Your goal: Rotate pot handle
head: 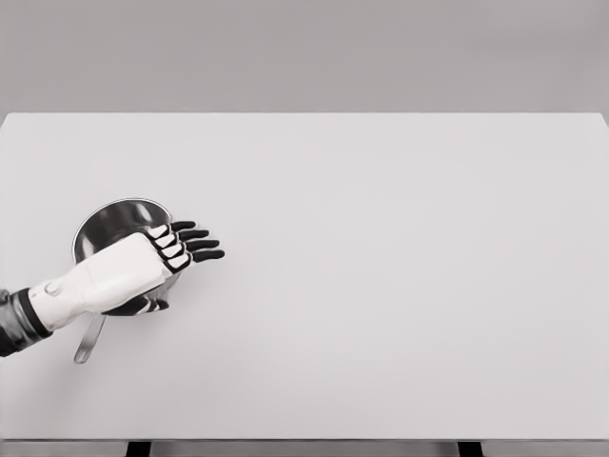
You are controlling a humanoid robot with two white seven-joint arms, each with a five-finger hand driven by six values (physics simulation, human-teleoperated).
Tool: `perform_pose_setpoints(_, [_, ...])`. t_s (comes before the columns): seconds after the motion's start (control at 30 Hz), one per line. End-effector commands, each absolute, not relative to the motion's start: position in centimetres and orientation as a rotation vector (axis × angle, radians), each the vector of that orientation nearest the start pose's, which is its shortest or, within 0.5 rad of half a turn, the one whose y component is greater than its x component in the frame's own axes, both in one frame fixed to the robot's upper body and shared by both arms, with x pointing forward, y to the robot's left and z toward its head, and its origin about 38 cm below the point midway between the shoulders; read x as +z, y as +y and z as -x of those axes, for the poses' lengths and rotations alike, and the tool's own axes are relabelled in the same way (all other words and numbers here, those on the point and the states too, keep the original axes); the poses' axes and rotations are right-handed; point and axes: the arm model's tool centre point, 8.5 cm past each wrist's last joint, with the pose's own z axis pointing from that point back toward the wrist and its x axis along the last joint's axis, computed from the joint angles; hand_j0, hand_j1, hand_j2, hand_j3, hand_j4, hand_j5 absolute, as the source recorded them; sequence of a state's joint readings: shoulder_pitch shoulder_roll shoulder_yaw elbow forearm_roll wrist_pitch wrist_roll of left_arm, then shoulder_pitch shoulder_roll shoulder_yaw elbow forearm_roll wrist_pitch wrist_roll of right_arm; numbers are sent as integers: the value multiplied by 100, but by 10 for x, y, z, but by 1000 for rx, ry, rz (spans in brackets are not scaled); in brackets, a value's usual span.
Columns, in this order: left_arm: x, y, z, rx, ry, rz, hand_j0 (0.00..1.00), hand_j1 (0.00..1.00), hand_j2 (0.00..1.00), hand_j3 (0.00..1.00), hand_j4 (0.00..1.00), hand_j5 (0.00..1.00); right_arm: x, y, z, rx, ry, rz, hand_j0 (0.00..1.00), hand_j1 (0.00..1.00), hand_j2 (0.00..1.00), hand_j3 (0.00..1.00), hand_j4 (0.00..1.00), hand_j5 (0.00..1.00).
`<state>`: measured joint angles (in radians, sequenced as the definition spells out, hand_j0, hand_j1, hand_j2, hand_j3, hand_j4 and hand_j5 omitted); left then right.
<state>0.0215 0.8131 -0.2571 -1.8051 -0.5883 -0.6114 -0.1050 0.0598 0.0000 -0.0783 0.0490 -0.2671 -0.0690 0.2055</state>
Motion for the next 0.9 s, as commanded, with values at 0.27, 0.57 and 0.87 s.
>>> perform_pose_setpoints(0.27, [166, 316, -305, -1832, -1742, -459, 100, 100, 100, 100, 100, 100, -259, -256, 44, -346, -11, -90, 100, 100, 100, 100, 100, 100])
perform_pose_setpoints(0.57, [166, 324, -300, -1815, -1733, -428, 100, 100, 100, 100, 100, 100, -259, -256, 44, -346, -11, -90, 100, 100, 100, 100, 100, 100])
perform_pose_setpoints(0.87, [164, 324, -298, -1807, -1733, -417, 100, 100, 100, 100, 100, 100, -259, -256, 44, -346, -11, -90, 100, 100, 100, 100, 100, 100])
